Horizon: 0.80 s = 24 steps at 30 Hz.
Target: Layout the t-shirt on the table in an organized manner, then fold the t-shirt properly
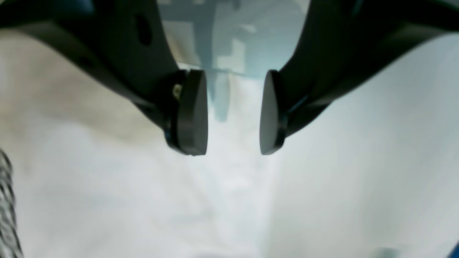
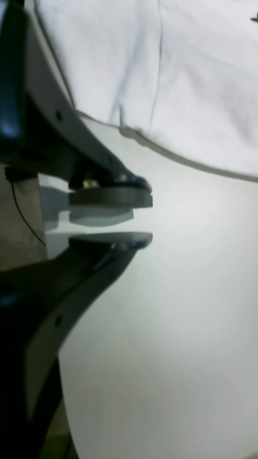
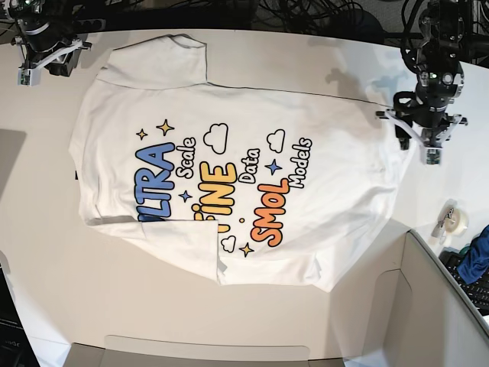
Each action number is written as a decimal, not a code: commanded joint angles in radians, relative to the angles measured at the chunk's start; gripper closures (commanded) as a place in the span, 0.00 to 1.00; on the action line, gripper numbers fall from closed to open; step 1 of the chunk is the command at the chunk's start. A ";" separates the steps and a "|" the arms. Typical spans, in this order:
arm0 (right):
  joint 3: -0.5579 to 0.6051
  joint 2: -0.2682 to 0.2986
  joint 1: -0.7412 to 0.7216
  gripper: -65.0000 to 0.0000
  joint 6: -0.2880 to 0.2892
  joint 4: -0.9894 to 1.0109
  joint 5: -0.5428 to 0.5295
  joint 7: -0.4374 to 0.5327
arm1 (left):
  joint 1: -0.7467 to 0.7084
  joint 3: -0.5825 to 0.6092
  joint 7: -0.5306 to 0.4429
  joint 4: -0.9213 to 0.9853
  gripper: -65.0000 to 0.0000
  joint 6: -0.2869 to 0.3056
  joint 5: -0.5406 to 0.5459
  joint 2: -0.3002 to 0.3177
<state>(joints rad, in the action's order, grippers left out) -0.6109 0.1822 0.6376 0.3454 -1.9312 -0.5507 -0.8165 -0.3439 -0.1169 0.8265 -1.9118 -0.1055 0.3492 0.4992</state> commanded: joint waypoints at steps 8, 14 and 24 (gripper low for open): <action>-0.005 0.009 -0.006 0.69 0.007 0.060 -0.073 0.021 | 0.003 -0.343 0.050 0.031 0.59 0.005 0.299 -0.069; -0.005 -0.014 -0.006 0.69 0.007 0.062 -0.082 0.016 | 0.098 -0.625 0.325 0.341 0.58 0.030 0.744 -0.053; -0.005 -0.043 -0.002 0.69 0.007 0.060 -0.084 0.016 | 0.076 -0.677 0.434 0.541 0.58 0.165 0.850 -0.078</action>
<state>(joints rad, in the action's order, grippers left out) -0.6083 0.1280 0.6262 0.3489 -1.8553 -0.6277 -0.8093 -0.2611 -0.7841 1.2373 -1.3540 0.0570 1.1679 0.4122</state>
